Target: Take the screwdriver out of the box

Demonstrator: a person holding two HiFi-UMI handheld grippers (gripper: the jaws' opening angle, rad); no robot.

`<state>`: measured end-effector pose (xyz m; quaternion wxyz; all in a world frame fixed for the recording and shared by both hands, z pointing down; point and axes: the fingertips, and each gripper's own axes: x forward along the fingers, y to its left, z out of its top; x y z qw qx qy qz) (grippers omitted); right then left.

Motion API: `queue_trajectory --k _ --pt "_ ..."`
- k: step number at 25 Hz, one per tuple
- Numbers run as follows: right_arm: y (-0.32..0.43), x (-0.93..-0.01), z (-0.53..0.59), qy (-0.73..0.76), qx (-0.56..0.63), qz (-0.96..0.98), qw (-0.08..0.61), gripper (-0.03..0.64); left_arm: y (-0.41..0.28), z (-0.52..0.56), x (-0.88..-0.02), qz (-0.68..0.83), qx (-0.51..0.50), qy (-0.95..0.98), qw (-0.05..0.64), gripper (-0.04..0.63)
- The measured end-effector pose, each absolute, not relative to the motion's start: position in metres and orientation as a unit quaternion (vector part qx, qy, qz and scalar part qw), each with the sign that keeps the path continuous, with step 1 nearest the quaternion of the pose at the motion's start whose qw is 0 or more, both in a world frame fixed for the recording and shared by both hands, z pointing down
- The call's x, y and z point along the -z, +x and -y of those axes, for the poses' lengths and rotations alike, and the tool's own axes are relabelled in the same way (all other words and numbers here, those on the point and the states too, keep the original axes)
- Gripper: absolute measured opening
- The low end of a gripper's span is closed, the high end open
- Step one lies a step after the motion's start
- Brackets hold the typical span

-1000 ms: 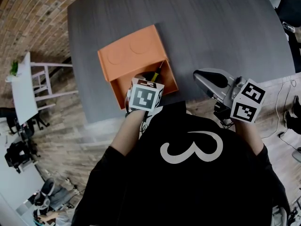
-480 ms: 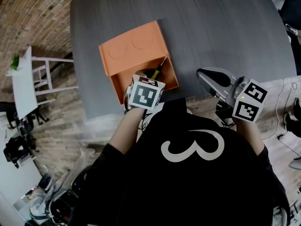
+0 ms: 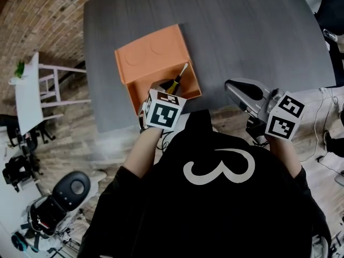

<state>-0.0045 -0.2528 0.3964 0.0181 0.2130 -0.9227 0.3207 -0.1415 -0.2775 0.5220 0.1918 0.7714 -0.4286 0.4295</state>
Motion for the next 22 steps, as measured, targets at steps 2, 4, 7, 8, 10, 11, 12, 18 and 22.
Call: queue_trajectory --k 2,4,7,8,10,11,12,18,22 --pt "-0.002 -0.396 0.250 0.214 -0.320 0.923 0.019 0.002 -0.142 0.276 -0.518 0.434 -0.424 0.772 0.188 0.100" --pt "-0.003 -0.395 0.247 0.216 -0.319 0.923 0.019 0.002 -0.145 0.275 -0.512 0.441 -0.418 0.773 0.179 0.100" --pt "-0.002 -0.390 0.242 0.217 -0.314 0.924 0.017 0.002 -0.146 0.273 -0.499 0.455 -0.398 0.779 0.164 0.100" --pt "-0.001 -0.388 0.239 0.217 -0.311 0.925 0.015 0.002 -0.146 0.273 -0.493 0.461 -0.385 0.783 0.160 0.100" --pt "0.001 -0.383 0.234 0.217 -0.306 0.927 0.013 0.002 -0.145 0.272 -0.480 0.474 -0.361 0.789 0.149 0.100" --pt "0.002 -0.380 0.232 0.217 -0.303 0.928 0.012 0.002 -0.145 0.270 -0.473 0.480 -0.350 0.792 0.143 0.100" --pt "0.004 -0.377 0.230 0.217 -0.300 0.929 0.010 0.002 -0.144 0.269 -0.466 0.485 -0.338 0.795 0.137 0.100" --pt "0.007 -0.359 0.223 0.214 -0.276 0.937 0.006 0.002 -0.136 0.258 -0.424 0.500 -0.265 0.814 0.133 0.100" --pt "0.004 -0.348 0.210 0.203 -0.259 0.944 0.007 0.002 -0.128 0.240 -0.395 0.497 -0.214 0.828 0.145 0.100"
